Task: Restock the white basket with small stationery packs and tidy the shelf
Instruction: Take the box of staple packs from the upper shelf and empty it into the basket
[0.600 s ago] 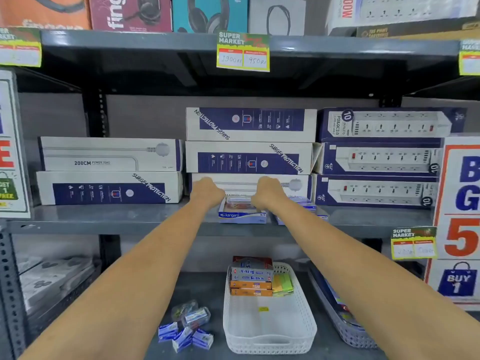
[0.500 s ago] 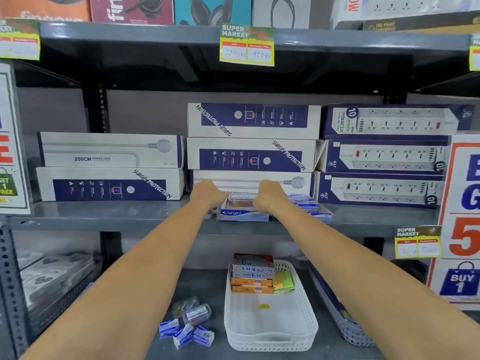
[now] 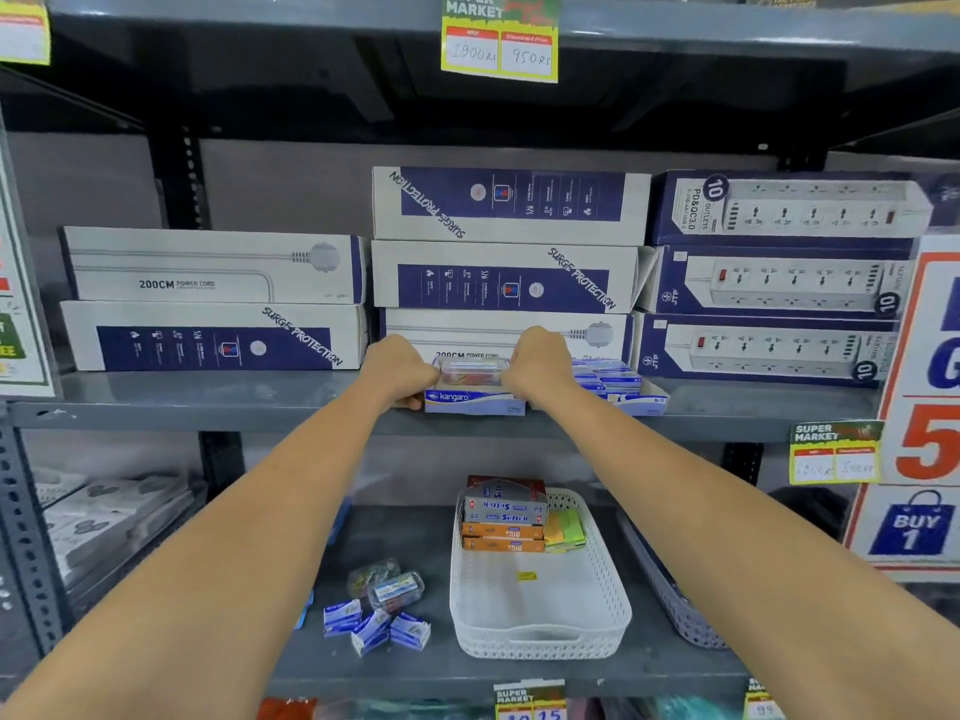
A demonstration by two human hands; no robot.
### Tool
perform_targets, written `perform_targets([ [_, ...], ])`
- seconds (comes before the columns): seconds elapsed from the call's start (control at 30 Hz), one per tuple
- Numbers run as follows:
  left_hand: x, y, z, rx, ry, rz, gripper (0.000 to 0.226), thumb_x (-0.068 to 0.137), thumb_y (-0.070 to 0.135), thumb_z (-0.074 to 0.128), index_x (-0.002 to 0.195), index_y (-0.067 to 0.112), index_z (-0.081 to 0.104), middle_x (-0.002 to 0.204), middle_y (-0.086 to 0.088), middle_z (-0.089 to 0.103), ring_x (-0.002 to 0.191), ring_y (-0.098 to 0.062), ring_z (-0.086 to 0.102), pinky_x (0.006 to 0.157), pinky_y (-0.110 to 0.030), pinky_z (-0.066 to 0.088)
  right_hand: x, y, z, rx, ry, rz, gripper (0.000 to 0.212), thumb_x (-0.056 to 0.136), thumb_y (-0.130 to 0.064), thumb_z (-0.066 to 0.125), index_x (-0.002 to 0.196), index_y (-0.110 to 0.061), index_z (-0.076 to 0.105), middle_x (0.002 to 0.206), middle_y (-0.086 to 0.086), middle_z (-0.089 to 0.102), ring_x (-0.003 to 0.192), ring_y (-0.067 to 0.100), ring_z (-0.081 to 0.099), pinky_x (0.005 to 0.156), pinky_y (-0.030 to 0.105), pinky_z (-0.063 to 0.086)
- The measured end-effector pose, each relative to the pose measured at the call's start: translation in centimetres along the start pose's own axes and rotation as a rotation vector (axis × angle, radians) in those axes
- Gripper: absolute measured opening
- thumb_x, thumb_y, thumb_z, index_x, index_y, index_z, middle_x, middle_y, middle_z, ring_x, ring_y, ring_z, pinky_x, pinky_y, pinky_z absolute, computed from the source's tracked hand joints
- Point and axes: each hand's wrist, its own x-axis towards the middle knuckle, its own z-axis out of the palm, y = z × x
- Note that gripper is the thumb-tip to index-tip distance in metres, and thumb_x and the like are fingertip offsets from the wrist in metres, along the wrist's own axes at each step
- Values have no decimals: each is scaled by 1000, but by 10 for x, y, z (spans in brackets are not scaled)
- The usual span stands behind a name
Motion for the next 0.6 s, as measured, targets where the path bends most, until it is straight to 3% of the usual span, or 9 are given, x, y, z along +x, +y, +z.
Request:
perform_targets([
  [0.1,-12,5,-11,22,-38,11,35,80,3,62,51,9,43,25,5,42,24,-11,49,35,-19,45,-5,-2,-3,53,9,10,18,71,-8,75,88,-3,71,86,11,70,74,22,61,59,24,45],
  [0.33,-44,27,-44,234,-166,7,26,82,-3,50,58,5,45,28,-3,49,22,-10,48,29,-14,37,-28,-15,-12,114,20,-3,29,64,-22,85,84,-5,73,79,7,72,72,18,65,50,21,43],
  [0.43,-53,32,-55,292,-224,-8,22,82,-2,49,61,3,48,32,-5,53,25,-11,49,31,-13,38,-38,-19,-18,103,18,-12,29,63,-21,84,84,-2,75,79,8,74,74,18,69,58,25,54],
  [0.57,-63,33,-61,327,-352,-126,5,85,1,57,82,0,60,49,-5,64,34,-8,57,36,-15,44,-54,-20,-25,107,-18,-10,30,58,-18,85,81,-2,75,71,8,69,71,20,68,58,26,54],
  [0.6,-65,32,-60,358,-387,-153,11,85,3,58,93,0,64,59,-5,66,37,-6,59,38,-15,45,-58,-20,-26,108,-26,-13,30,57,-17,86,80,-2,75,69,8,68,69,21,67,56,26,53],
])
